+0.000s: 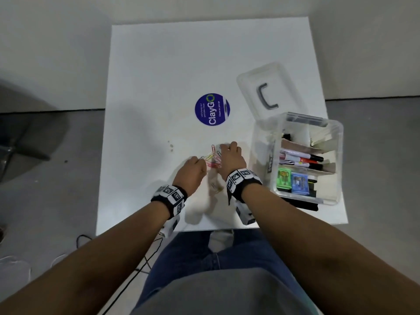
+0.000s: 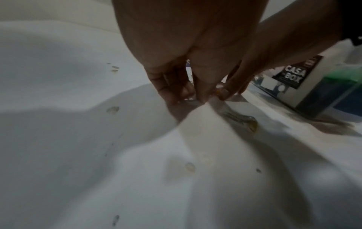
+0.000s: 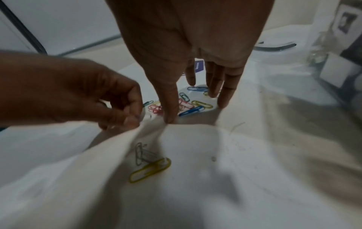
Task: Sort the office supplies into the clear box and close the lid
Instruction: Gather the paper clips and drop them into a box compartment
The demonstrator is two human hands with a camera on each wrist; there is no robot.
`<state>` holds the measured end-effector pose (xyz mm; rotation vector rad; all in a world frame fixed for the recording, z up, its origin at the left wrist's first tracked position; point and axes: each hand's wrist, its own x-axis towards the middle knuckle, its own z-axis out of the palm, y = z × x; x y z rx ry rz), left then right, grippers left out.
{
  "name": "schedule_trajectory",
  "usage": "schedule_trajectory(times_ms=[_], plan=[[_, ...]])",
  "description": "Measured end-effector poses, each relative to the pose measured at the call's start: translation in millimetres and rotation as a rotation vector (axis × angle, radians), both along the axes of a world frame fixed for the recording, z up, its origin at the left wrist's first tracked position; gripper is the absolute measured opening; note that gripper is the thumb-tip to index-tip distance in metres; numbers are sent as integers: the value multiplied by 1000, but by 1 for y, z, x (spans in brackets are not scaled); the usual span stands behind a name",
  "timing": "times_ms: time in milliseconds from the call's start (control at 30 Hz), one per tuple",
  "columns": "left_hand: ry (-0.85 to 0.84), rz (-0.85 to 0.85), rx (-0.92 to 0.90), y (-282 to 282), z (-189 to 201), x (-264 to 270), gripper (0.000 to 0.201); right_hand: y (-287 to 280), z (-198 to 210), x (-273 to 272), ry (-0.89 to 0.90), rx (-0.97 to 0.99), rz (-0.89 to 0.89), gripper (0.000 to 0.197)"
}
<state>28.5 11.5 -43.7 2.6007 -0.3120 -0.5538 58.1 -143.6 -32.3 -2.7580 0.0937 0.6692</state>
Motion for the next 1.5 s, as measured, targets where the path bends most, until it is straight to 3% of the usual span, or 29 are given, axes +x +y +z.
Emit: schedule_trajectory(times_ms=[67,233,400,600,900,1133,1400,1500], plan=[[-20,70,-37,2,3,11,12,4,2,3,26,24,18,54],[52,97,-23,-3,1,32,41,2,7,6,82,36,77,45],[40,49,-21,-7,-3,39,24,-4,16,9,94,8,117,35],[0,-7,53,-9,-3,43,7,-14,43,17,-21,81,9,16],[72,94,111,-20,-2,44,15,-59,100,13,-214,437,-209,5],[41,83,241,-33,-1,40,19,-121,149,7,-360,617,-395,11],[60,121,215,-53,8,46,15,-199,141,6,-515,621,-648,12],[78,169,204,-59,19,45,14,-227,126,4,-521,446,-643,8]])
